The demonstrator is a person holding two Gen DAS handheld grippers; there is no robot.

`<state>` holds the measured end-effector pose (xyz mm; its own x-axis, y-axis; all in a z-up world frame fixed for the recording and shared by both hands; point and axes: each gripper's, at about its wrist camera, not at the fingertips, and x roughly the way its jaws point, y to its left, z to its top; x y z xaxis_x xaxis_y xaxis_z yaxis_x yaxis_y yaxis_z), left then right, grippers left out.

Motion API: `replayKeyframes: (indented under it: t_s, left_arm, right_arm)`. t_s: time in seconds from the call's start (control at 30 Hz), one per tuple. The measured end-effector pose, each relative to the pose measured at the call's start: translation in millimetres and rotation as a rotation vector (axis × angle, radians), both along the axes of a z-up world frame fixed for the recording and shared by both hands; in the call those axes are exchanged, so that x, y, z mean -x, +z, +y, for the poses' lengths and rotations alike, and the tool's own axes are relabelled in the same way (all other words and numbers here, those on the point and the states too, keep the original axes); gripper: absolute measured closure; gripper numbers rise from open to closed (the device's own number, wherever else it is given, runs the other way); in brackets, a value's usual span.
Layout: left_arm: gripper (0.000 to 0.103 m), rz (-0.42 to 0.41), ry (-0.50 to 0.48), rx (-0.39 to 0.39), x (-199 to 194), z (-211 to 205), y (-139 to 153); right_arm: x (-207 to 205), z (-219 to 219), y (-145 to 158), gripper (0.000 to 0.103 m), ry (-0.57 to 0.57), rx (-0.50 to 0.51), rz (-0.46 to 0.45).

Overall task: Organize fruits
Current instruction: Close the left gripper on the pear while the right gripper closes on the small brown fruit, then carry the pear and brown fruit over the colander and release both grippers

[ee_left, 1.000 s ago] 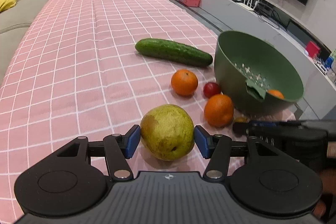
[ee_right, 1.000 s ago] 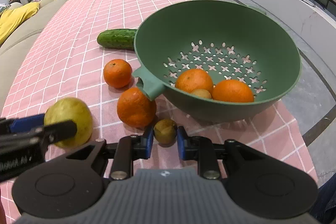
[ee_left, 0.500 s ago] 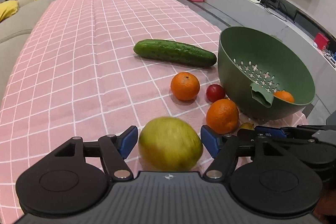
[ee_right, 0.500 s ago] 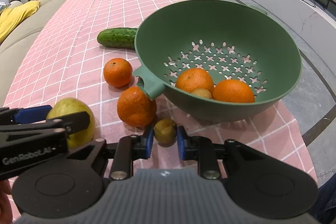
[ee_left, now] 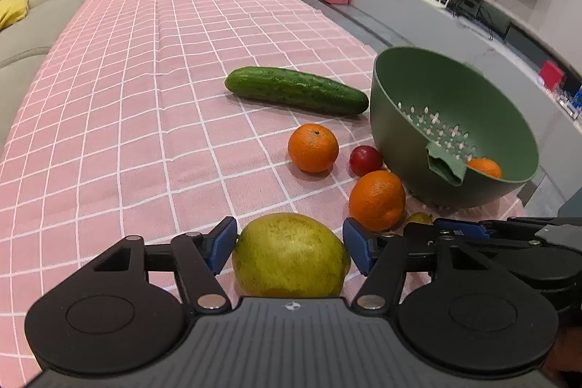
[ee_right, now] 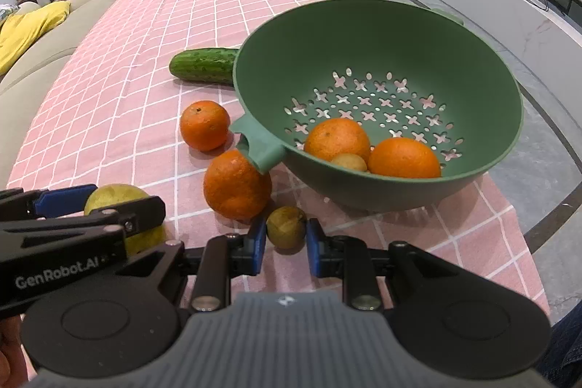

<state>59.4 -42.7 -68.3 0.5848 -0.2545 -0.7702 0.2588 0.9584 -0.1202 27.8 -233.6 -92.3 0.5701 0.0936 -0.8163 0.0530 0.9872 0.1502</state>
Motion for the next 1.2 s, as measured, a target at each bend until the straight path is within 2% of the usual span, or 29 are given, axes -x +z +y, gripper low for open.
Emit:
replayKeyframes:
  t_s: [0.13, 0.33, 0.47, 0.57, 0.6, 0.63, 0.7, 0.77, 0.8, 0.83, 0.97, 1.2]
  left_arm:
    - [0.042, -0.013, 0.011, 0.038, 4, 7, 5]
    - [0.048, -0.009, 0.013, 0.076, 4, 12, 7]
    - [0.047, 0.005, 0.006, 0.066, 3, 10, 8]
    - [0.032, 0.018, 0.017, 0.035, 2, 6, 7]
    - [0.021, 0.033, 0.017, 0.031, 2, 6, 5]
    - [0.016, 0.044, 0.011, 0.034, 2, 6, 2]
    - [0.012, 0.072, -0.008, 0.052, 4, 7, -4]
    - [0.017, 0.083, -0.020, 0.073, 6, 6, -7]
    - [0.027, 0.079, -0.028, 0.083, 7, 5, -7]
    - [0.030, 0.078, -0.033, 0.086, 7, 3, -6]
    - [0.031, 0.073, -0.057, 0.047, 7, -5, -4]
    - [0.031, 0.068, -0.044, 0.069, 11, 7, -4]
  right_arm:
    - [2, 1, 7, 0.083, 0.010, -0.019, -0.010]
    - [5, 1, 20, 0.083, 0.020, -0.053, -0.021]
    - [6, 0, 22, 0.083, 0.021, -0.057, -0.020]
    - [7, -2, 20, 0.083, 0.012, -0.057, -0.015]
    - [7, -3, 20, 0.083, 0.009, -0.058, -0.014]
    - [7, -4, 20, 0.083, 0.008, -0.058, -0.014]
    - [8, -5, 20, 0.083, 0.007, -0.057, -0.014]
    - [8, -6, 20, 0.083, 0.002, -0.054, -0.013]
    - [7, -7, 19, 0.083, 0.000, -0.055, -0.012]
    - [7, -7, 19, 0.083, -0.001, -0.054, -0.011]
    - [7, -10, 19, 0.083, -0.008, -0.055, -0.007]
    - [7, -12, 22, 0.083, -0.006, -0.067, -0.011]
